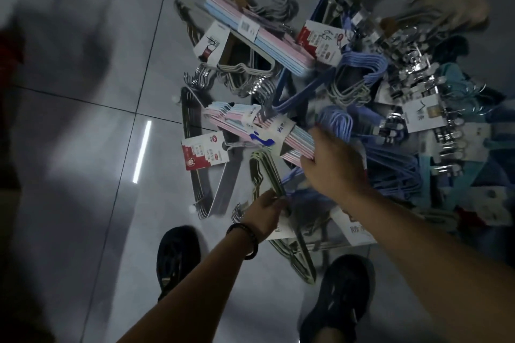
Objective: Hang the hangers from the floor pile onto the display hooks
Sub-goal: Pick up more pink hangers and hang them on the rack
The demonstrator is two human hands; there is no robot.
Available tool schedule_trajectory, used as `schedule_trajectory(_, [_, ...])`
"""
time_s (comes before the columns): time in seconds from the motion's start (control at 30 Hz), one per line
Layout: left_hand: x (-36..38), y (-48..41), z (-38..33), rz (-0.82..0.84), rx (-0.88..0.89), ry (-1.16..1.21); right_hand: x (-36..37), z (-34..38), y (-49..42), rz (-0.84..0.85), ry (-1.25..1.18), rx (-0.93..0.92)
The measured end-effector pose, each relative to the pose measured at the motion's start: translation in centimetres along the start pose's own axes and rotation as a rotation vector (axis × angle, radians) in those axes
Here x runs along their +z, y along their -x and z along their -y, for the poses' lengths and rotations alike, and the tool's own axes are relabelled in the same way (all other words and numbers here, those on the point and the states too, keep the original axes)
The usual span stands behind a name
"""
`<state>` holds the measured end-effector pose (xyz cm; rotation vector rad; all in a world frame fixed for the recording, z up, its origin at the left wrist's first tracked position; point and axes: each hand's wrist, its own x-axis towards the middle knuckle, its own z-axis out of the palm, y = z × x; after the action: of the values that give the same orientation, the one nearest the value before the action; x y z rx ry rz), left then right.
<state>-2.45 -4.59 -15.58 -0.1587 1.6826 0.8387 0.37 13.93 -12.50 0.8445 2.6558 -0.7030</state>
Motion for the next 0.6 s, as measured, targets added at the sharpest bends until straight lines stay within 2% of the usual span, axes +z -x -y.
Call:
schedule_trajectory(0.1, [-0.6, 0.1, 0.0, -0.01, -0.064, 0.188, -2.8, -0.7, 1.2, -0.073, -0.039, -0.031])
schedule_trajectory(0.2, [-1.4, 0.8, -1.3, -0.005, -0.043, 0.416, -3.9, -1.0, 2.3, -0.078, -0.266, 0.057])
schedule_trajectory(0.33, [-2.8, 2.4, -3.2, 0.109, 0.036, 0.7, -3.2, 1.2, 5.1, 0.083, -0.811, 0.307])
schedule_trajectory(0.4, [-3.0, 3.3, -4.1, 0.129, 0.111, 0.713, -1.5, 2.7, 6.8, 0.158, -0.896, 0.361])
schedule_trajectory(0.47, [-2.8, 3.9, -4.7, 0.102, 0.173, 0.716, 0.3, 3.8, 8.4, 0.202, -0.922, 0.338])
schedule_trajectory(0.6, [-3.6, 3.8, -3.0, -0.067, 0.105, 0.856, 1.9, 4.0, 10.0, 0.365, -0.973, 0.3])
